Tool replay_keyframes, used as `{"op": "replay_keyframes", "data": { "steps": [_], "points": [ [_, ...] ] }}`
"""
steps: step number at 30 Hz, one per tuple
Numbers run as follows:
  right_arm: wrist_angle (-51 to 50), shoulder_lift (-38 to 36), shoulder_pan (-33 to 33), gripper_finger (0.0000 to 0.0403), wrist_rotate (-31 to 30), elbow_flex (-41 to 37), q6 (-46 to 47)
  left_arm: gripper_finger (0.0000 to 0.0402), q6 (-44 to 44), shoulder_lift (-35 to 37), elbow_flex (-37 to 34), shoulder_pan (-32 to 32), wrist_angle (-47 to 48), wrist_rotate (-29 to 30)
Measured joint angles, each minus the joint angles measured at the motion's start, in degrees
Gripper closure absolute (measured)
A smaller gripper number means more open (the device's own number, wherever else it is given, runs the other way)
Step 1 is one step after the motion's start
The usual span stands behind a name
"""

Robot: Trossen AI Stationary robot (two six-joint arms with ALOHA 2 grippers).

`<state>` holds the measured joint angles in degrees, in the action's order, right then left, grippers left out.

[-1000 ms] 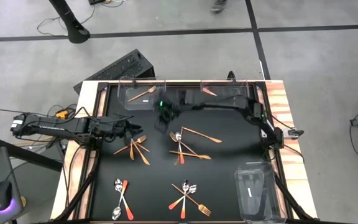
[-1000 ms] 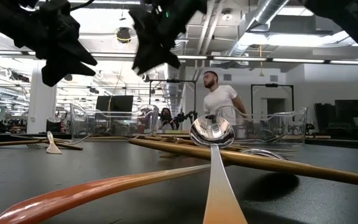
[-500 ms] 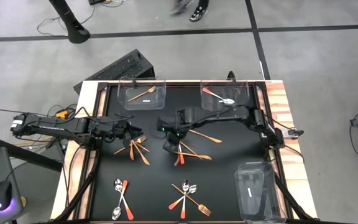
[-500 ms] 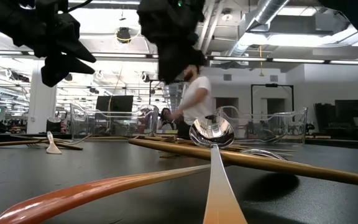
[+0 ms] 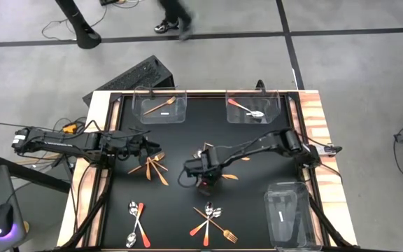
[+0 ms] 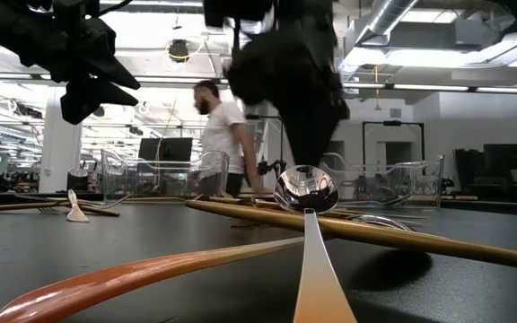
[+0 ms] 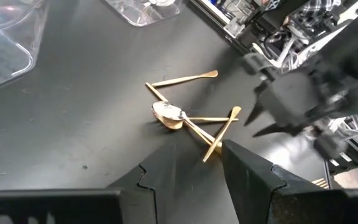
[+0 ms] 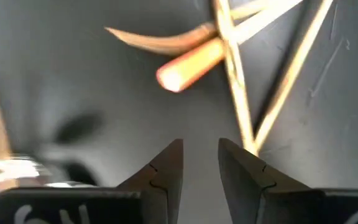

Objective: Sort silverware by color (type)
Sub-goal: Put the gold table knife into the bottom left transparent bin

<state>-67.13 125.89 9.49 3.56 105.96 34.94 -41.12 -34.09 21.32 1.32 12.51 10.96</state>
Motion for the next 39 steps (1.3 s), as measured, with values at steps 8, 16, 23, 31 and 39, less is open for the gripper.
{"op": "replay_keyframes", "data": {
  "steps": [8, 16, 23, 31, 39],
  "points": [
    [10.0, 0.0, -0.1, 0.0283, -4.3, -6.4, -13.7, 0.0284, 1.0, 0.0, 0.0, 0.0, 0.0, 0.2],
    [16.5, 0.0, -0.5, 0.0284, -6.2, -10.1, -18.8, 0.0284, 2.2, 0.0, 0.0, 0.0, 0.1, 0.2],
    [16.3, -0.3, -0.7, 0.0366, -5.3, -10.7, -18.7, 0.0284, 3.6, 0.0, 0.0, 0.0, 0.1, 0.2],
    [10.8, -7.2, -0.6, 0.0362, -4.4, -10.8, -14.1, 0.0284, 4.1, 0.0, 0.0, 0.0, 0.2, 1.3],
    [13.6, -24.0, -4.8, 0.0327, -14.3, -25.3, -8.3, 0.0284, 6.2, 0.0, 0.0, 0.0, 0.4, 2.9]
  ]
}}
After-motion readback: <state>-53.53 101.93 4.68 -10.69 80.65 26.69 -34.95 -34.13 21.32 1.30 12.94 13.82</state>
